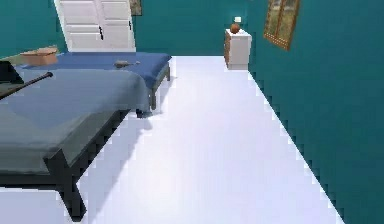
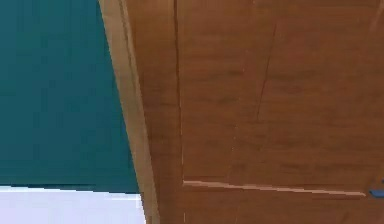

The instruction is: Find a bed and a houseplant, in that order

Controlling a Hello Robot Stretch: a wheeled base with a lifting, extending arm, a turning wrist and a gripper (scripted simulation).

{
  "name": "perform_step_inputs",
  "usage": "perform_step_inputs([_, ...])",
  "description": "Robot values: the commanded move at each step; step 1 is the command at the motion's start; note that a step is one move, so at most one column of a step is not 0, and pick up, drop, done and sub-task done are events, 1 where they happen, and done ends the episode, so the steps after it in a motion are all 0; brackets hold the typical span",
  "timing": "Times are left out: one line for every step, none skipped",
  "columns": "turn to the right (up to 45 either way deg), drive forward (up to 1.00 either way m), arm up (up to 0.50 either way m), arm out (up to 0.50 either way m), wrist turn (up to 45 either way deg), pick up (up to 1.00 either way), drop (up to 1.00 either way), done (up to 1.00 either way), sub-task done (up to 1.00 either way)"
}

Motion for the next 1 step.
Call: perform_step_inputs([0.0, 1.00, 0.00, 0.00, 0.0, 0.00, 0.00, 0.00, 0.00])
